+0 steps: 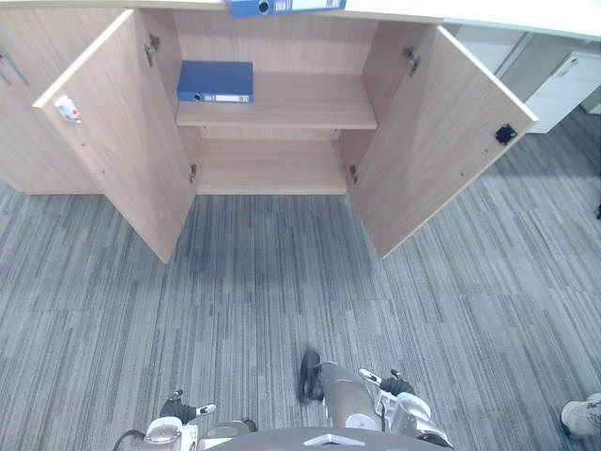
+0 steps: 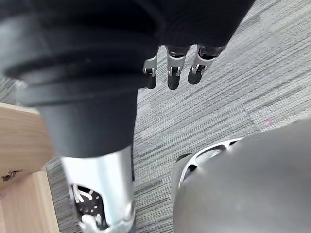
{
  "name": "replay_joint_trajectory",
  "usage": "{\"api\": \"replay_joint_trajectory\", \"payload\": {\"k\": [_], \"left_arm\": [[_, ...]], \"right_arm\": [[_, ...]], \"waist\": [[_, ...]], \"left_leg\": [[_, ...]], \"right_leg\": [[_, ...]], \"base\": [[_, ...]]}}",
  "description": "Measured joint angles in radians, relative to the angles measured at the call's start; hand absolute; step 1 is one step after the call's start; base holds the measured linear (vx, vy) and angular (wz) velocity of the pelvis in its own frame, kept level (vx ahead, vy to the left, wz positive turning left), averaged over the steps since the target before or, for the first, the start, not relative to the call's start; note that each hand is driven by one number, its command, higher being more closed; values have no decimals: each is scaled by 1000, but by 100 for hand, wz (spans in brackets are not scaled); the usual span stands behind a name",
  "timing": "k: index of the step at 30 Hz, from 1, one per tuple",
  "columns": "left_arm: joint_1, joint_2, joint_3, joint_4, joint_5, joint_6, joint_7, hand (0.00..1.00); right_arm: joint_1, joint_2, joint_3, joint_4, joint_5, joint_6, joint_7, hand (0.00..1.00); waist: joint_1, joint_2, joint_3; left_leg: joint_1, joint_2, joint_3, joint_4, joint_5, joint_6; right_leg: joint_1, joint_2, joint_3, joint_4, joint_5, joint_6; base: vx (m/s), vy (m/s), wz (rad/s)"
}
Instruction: Walk over to the cabinet, pick up the folder, carry it to the office cabinet, place the folder inside the office cabinet, then close the office cabinet door
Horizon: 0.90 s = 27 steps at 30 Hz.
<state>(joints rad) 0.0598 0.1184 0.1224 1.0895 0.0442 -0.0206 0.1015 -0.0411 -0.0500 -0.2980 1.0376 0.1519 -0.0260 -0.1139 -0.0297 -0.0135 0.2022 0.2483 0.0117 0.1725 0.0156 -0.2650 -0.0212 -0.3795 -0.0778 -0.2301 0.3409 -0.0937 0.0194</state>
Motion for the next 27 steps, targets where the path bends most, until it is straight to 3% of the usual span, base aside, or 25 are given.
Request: {"api": "replay_joint_trajectory", "payload": {"k": [1,2,3,5,7,8,10,12,15,18,19,20,22,25,27], "left_arm": [[12,-9,24,0,0,-1,0,0],[1,-22,52,-3,0,-1,0,0],[0,-24,66,-13,0,-2,-1,0],[-4,-61,154,-35,0,-4,0,0],[-3,-84,203,-59,-2,-3,0,0],[-6,-87,211,-62,-3,-3,1,0],[-6,-89,211,-80,-3,-4,2,0],[-8,-101,212,-94,-4,-4,2,0],[-14,-103,217,-97,-4,-7,3,0],[-12,-103,218,-94,-4,-10,8,0],[-8,-99,222,-89,-4,-10,8,0],[1,-86,228,-88,-4,-10,7,0],[4,-73,225,-82,-4,-10,8,0],[-2,-47,187,-53,-3,-1,7,0],[-2,-46,187,-49,-4,-1,9,0]], "right_arm": [[0,-2,-1,-2,-1,0,0,0],[-3,3,-2,-5,-1,0,1,0],[-2,5,-2,-6,-1,-1,0,0],[2,4,3,-41,-1,3,-1,0],[5,0,3,-43,1,2,-3,0],[7,6,4,-44,3,3,-4,0],[13,13,14,-54,8,5,-4,0],[21,18,17,-80,11,7,-4,0],[20,41,3,-84,11,8,-5,0],[36,44,2,-78,11,8,-7,0],[38,48,2,-79,11,8,-7,0],[60,53,1,-76,9,8,-6,0],[67,71,0,-79,7,8,-5,0],[53,77,3,-81,-2,4,-3,0],[40,80,14,-81,-2,3,-2,0]], "waist": [[-12,9,0],[-7,11,1],[0,14,3],[9,51,20],[21,68,33],[31,61,38],[46,44,37],[59,56,32],[74,49,32],[82,40,17],[87,27,3],[89,0,-26],[94,-23,-39],[79,-30,-42],[77,-29,-42]], "left_leg": [[30,25,-15,12,-23,-29],[12,61,-7,101,-38,-56],[-20,79,-4,182,-41,-62],[-223,185,15,676,-10,-59],[-305,263,52,901,-9,-58],[-338,290,81,956,-10,-58],[-401,299,122,950,-14,-54],[-475,297,153,873,-21,-43],[-534,241,183,586,-7,-50],[-535,184,170,351,130,-13],[-524,162,167,349,184,16],[-514,134,190,357,188,36],[-470,114,230,351,148,49],[-364,100,254,346,76,69],[-290,98,264,315,58,67]], "right_leg": [[16,10,-9,22,45,-20],[36,30,-23,43,44,-41],[50,36,-31,37,32,-52],[135,78,-46,1,-8,-76],[232,110,-39,-36,-26,-100],[298,115,-23,-64,-32,-109],[369,112,5,-113,-49,-103],[418,112,26,-160,-63,-90],[491,92,52,-210,-79,-59],[538,63,71,-230,-123,7],[545,43,91,-224,-144,28],[541,5,115,-197,-163,52],[476,-33,140,-34,-168,60],[294,-88,151,429,-128,130],[209,-100,131,573,-145,103]], "base": [[518,-283,56],[530,-305,49],[519,-336,26],[504,-326,8],[528,-248,-21],[497,-206,-30],[476,-154,-37],[346,-35,-38],[347,94,-24],[347,209,-27],[429,296,-45],[534,326,-52],[435,257,-44],[342,189,-20],[323,86,-7]]}}
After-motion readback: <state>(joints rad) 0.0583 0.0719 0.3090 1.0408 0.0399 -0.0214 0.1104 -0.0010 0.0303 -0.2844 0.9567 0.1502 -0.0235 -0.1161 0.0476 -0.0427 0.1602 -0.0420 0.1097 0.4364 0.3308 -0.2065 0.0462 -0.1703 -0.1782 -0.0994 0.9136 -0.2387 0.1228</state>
